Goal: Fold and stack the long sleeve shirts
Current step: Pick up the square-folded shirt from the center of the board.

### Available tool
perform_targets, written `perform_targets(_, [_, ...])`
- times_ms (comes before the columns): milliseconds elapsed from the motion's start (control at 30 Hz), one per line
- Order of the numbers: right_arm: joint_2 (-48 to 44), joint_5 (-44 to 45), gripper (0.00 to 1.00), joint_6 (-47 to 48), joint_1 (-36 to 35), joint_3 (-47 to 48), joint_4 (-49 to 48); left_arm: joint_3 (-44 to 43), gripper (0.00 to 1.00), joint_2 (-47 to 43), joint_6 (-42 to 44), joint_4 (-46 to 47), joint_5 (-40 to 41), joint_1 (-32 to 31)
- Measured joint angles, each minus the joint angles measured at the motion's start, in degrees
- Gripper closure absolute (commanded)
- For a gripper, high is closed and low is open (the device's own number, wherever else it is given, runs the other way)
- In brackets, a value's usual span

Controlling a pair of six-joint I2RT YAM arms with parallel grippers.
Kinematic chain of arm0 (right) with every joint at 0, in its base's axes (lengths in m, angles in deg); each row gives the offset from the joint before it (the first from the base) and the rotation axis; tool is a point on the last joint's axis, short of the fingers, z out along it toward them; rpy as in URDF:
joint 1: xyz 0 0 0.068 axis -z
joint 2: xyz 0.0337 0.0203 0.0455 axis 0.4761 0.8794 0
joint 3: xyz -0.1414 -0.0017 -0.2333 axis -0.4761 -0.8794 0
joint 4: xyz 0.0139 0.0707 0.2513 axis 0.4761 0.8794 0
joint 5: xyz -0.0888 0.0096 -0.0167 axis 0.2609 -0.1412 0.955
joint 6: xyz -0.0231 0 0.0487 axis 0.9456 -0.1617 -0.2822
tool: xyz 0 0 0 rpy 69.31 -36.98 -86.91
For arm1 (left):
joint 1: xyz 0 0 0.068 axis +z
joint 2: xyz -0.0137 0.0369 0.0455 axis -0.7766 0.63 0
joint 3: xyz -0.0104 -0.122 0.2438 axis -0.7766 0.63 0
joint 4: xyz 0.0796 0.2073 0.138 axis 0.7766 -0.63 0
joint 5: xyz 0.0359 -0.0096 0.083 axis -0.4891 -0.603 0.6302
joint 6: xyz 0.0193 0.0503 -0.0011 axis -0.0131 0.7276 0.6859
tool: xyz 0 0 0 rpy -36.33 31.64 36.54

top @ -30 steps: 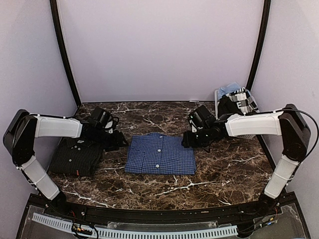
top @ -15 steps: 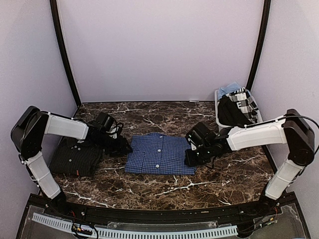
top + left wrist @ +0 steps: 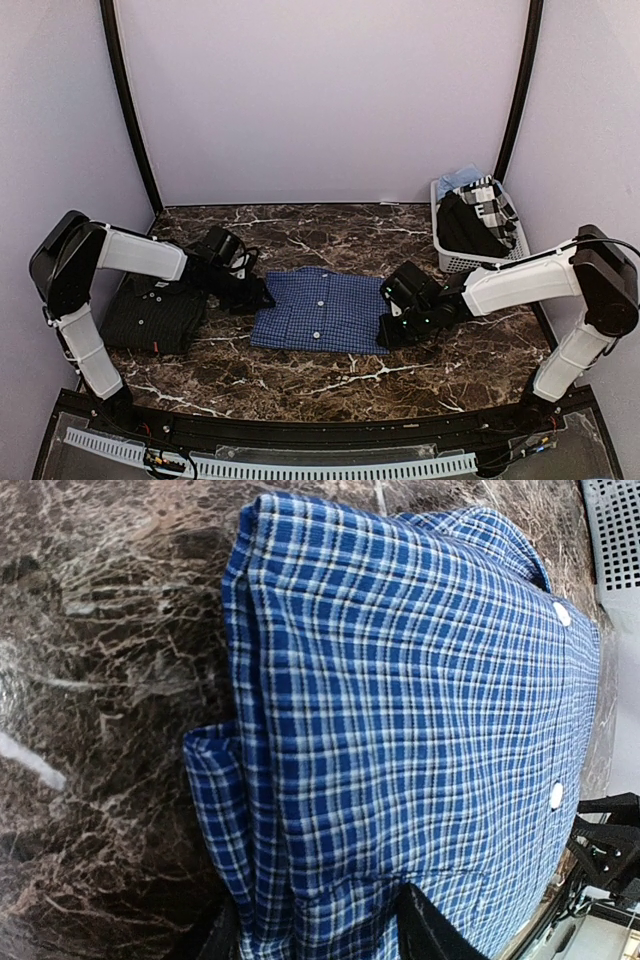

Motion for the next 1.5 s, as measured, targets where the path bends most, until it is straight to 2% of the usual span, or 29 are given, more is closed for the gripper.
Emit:
perform_targets(133, [0.0,-0.2,0.74,0.0,0.0,0.0,0.0,-0.1,0.61,0.6,-0.1,0.6,0.1,-0.6])
perform_targets(300, [-0.2,-0.2,0.73,0.0,0.0,0.6,0.5,0.5,0.83,1.5,-1.4,2.6,-0.5,-0.8])
perform_targets(333, [-0.2,-0.2,0.73,0.0,0.0,0.9,0.6,0.8,0.90,1.5,-2.0,3.2,-0.9,-0.8])
perform_targets(433, [-0.5,-0.2,0.71,0.1,0.0,2.2,0.9,2.3,0.99,1.9,-3.8,5.6,-2.5,-0.8])
perform_targets(633, [-1.3,0.5,0.69,0.6,0.0,4.7,1.1,3.3,1.00,1.6,-6.3,7.4,-3.8,-0.9])
perform_targets(767, [-1.9,1.2,0.70,1.6,1.0,5.6,1.4,3.4,1.00,-0.3,-6.0,3.9,-2.3,-1.2])
perform_targets(967, [-1.0,2.2,0.81,4.0,3.4,8.2,2.3,3.5,1.00,-4.3,-4.3,-3.1,0.5,-1.2])
perform_targets(1200, [4.6,2.4,0.93,6.4,3.6,12.2,1.9,3.6,1.00,-5.7,-2.9,-6.8,2.0,-1.1])
perform_targets(1500, [8.0,1.4,0.96,6.6,3.4,11.1,1.7,3.6,1.00,-7.9,-0.9,-10.4,3.5,0.7])
